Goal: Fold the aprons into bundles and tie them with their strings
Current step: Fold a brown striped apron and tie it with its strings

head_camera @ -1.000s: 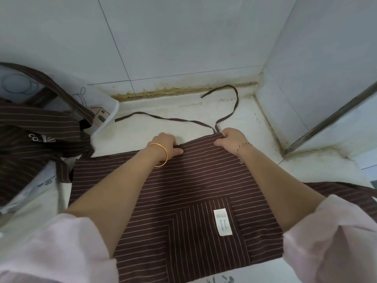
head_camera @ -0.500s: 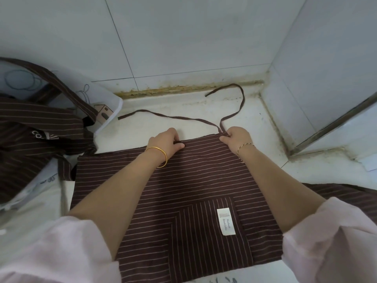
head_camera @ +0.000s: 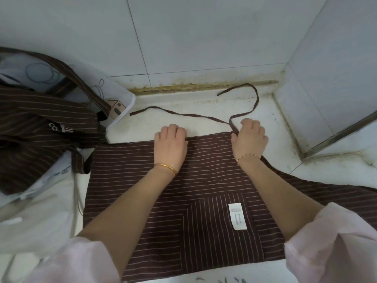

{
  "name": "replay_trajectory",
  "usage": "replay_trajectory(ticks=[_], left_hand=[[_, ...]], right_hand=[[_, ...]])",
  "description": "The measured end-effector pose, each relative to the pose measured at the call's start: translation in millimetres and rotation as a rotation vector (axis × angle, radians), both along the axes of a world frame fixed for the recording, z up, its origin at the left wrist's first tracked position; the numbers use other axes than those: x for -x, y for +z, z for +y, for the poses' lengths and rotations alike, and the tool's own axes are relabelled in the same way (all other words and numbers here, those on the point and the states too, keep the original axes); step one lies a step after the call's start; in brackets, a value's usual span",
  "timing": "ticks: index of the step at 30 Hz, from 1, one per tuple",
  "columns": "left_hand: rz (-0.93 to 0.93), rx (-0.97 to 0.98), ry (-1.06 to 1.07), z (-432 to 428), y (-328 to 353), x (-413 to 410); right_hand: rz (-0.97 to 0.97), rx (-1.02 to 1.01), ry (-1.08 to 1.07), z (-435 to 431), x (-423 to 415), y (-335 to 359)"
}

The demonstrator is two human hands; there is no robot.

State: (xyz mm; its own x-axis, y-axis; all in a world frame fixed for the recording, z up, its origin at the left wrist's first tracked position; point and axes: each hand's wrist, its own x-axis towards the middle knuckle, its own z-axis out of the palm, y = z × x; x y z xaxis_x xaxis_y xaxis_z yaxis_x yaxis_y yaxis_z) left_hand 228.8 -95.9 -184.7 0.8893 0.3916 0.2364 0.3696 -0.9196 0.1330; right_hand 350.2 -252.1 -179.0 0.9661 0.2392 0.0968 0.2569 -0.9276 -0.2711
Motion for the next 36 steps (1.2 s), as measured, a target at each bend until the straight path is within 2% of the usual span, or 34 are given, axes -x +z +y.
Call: replay_trajectory(ticks=[1, 3, 6, 11, 15, 19, 21, 24, 28, 36], left_hand=[[-0.025, -0.003, -0.026, -6.7, -4.6, 6.4], [0.020, 0.057, -0.091, -22.0, -14.4, 17.6], [0.143, 0.071, -0.110, -29.8, -24.0, 34.6], [0.347, 0.052, -0.113, 1.5, -28.3, 64.5], [0.413, 0.080, 0.071, 39.8, -32.1, 78.7], [0.424, 0.137, 0.267, 64.3, -27.3, 88.5], [0.366, 0.109, 0.275, 54.4, -19.4, 86.0], [0.244, 0.069, 0.071, 5.7, -8.4, 72.6], [0.244, 0.178, -0.252, -75.0, -5.5, 46.8], [0.292, 0.148, -0.584, -199.1, 16.6, -12.5]], right_hand=[[-0.120, -0.011, 0.085, 1.3, 12.7, -1.3], [-0.237, -0.039, 0.266, 3.0, 45.6, -9.3], [-0.171, 0.054, 0.430, 1.5, 90.8, -30.3], [-0.001, 0.234, 0.455, -5.6, 92.7, -37.7], [0.069, 0.317, 0.457, -6.5, 90.5, -37.3], [0.091, 0.305, 0.481, -7.4, 87.5, -36.5], [0.104, 0.206, 0.494, -11.4, 87.2, -32.1], [0.006, -0.054, 0.474, -29.8, 100.1, -23.9], [-0.051, -0.285, 0.248, -71.2, 113.6, -14.8], [-0.033, -0.279, -0.040, -202.9, 101.3, 15.2]])
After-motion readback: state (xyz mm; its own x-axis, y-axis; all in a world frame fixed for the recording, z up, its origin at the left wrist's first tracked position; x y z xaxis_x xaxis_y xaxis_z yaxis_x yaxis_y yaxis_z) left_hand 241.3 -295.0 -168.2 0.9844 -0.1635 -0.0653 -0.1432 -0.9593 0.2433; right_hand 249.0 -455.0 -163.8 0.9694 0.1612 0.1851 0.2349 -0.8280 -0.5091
